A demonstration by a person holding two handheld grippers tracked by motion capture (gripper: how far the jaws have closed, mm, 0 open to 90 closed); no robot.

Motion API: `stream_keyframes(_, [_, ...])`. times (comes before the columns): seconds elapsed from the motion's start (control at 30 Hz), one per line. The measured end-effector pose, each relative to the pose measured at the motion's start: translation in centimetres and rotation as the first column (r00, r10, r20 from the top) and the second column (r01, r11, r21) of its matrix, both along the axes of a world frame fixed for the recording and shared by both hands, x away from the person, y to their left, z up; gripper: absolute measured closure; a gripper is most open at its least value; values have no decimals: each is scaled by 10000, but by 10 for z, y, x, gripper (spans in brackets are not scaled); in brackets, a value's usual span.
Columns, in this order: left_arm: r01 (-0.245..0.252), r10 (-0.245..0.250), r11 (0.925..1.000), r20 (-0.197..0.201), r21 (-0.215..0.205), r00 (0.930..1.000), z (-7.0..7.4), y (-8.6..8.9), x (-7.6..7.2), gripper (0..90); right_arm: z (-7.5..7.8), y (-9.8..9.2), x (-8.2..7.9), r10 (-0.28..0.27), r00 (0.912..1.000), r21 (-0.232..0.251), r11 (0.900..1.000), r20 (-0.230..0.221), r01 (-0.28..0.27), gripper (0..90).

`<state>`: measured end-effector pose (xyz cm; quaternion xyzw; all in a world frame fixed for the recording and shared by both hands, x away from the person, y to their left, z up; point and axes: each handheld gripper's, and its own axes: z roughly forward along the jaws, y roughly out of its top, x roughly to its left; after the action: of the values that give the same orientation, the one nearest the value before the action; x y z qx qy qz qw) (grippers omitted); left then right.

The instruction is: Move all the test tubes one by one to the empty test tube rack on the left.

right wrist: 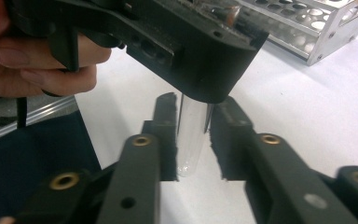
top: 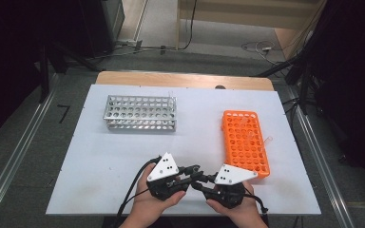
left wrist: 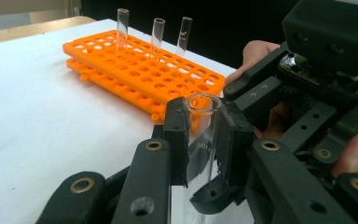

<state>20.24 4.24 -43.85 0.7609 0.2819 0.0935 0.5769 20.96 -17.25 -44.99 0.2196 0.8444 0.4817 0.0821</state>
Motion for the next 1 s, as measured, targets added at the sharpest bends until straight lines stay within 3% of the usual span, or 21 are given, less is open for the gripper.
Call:
stream_keyframes(0.13, [-100, 99, 9999, -36, -110, 9999, 0, 2, 1, 756, 2, -4, 1, -126, 9999, 158, 9998, 2, 126, 495])
stream_keyframes(0.3, [-264, 263, 9996, -40, -106, 9996, 1, 7, 5, 756, 6, -12, 5, -526, 9982, 350, 9980, -285, 535, 191])
stream_keyframes(0.47, [-464, 462, 9987, -113, -203, 9989, 2, 16, 9, 756, 10, -25, 8, -777, 9969, 330, 9964, -136, 781, 21])
stream_keyframes(0.77, [-919, 915, 9954, -158, -270, 9957, 6, 34, 21, 756, 14, -62, 12, -1092, 9940, 595, 9922, -100, 1096, 0])
stream_keyframes(1.0, [-1309, 1309, 9910, -23, -263, 9914, 15, 45, 38, 757, 13, -90, 12, -1462, 9892, 550, 9877, -101, 1465, 0])
